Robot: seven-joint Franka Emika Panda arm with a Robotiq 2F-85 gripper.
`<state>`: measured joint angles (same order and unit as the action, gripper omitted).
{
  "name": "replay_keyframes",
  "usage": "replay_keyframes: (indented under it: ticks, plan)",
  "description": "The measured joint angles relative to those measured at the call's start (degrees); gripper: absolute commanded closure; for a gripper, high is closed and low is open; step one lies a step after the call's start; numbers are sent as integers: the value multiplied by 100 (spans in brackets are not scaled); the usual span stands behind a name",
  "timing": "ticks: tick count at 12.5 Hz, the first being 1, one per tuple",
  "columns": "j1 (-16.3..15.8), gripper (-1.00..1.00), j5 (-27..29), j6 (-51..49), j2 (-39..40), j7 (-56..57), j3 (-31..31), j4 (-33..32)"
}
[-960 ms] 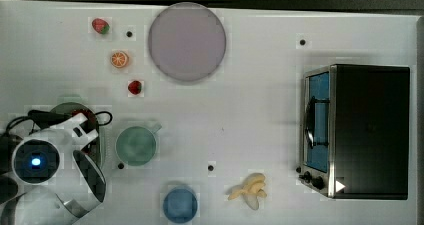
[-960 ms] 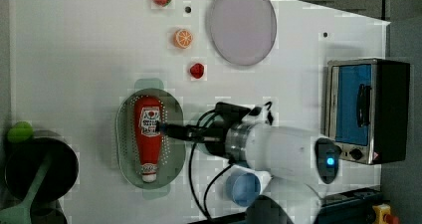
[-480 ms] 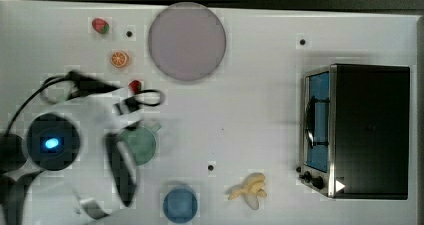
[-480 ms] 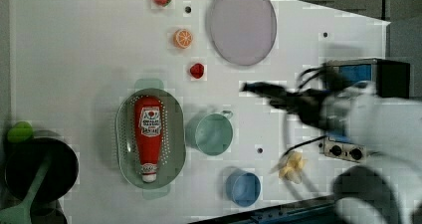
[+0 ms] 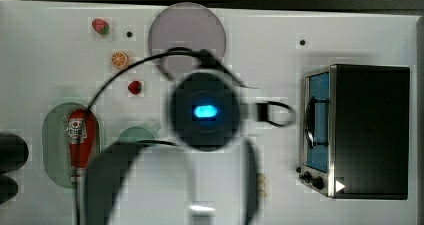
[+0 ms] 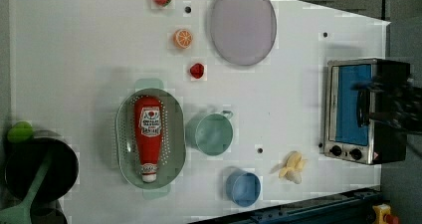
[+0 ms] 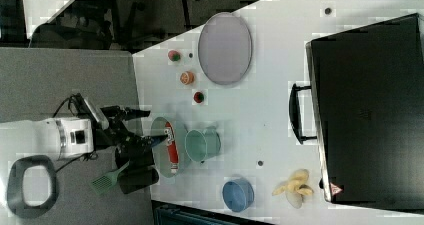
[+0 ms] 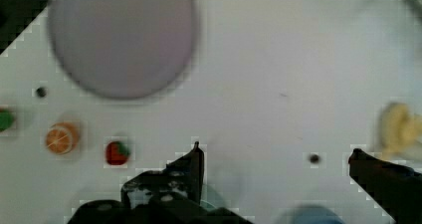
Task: Pick Ketchup from the table and place it in strainer.
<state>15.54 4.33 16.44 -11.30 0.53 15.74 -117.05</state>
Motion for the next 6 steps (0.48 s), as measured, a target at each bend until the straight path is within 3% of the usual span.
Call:
replay_keyframes:
  ticks: [3, 6]
  plan:
    - [154, -100, 9, -1184, -16, 0, -321, 711]
    - [158, -100, 86, -1392, -42, 0, -286, 1113]
